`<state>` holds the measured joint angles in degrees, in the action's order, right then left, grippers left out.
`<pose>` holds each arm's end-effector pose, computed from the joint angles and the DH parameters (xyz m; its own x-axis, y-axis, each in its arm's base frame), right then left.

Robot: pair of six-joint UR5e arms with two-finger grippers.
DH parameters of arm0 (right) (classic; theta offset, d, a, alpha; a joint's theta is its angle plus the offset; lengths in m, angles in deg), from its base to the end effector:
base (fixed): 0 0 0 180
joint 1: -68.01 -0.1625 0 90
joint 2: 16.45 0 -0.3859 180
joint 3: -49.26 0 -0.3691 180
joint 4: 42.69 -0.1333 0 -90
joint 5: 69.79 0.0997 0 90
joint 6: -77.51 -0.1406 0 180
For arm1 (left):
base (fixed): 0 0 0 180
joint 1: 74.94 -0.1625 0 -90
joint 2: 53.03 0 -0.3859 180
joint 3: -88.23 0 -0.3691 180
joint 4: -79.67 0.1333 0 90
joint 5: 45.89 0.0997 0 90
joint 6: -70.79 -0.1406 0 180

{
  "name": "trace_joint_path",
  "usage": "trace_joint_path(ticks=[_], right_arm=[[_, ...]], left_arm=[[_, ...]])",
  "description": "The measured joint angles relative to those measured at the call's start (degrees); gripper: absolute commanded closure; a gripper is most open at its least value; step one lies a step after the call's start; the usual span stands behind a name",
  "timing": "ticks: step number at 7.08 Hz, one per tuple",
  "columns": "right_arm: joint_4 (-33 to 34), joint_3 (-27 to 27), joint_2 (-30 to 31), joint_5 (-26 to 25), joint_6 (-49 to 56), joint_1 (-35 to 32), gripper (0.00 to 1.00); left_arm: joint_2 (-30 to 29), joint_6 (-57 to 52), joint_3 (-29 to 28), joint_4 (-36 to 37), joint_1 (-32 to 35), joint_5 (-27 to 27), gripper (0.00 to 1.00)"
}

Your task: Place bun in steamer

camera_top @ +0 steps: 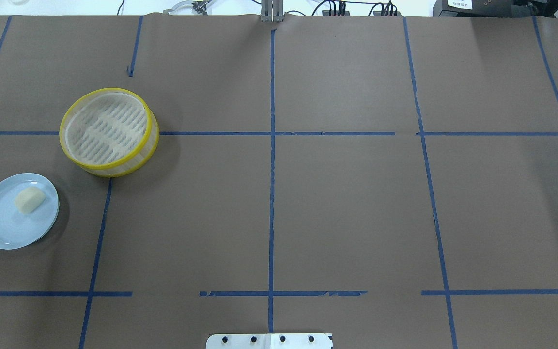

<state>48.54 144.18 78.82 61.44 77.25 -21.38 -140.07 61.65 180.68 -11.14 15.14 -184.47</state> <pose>0.0360 -0.4308 0.6575 0.7523 0.0147 0.6587 0.0072 0.9995 -0.0306 -0.0285 -0.4493 0.6437 0.6534 0.1618 -0.7395 -0.1037 0.9868 0.1243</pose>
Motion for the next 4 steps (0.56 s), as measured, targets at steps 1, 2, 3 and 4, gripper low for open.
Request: trace_joint_path(ticks=[1, 2, 3, 4], right_arm=[[0.0, 0.0, 0.0, 0.0, 0.0, 0.0, 0.0], [0.0, 0.0, 0.0, 0.0, 0.0, 0.0, 0.0], [0.0, 0.0, 0.0, 0.0, 0.0, 0.0, 0.0], [0.0, 0.0, 0.0, 0.0, 0.0, -0.1, 0.0]], left_arm=[[-0.1, 0.0, 0.0, -0.2, 0.0, 0.1, 0.0], [-0.2, 0.0, 0.2, -0.4, 0.0, 0.2, 0.0], [-0.4, 0.1, 0.6, -0.5, 0.0, 0.2, 0.0], [-0.9, 1.1, 1.8, -0.7, 0.0, 0.8, 0.0]])
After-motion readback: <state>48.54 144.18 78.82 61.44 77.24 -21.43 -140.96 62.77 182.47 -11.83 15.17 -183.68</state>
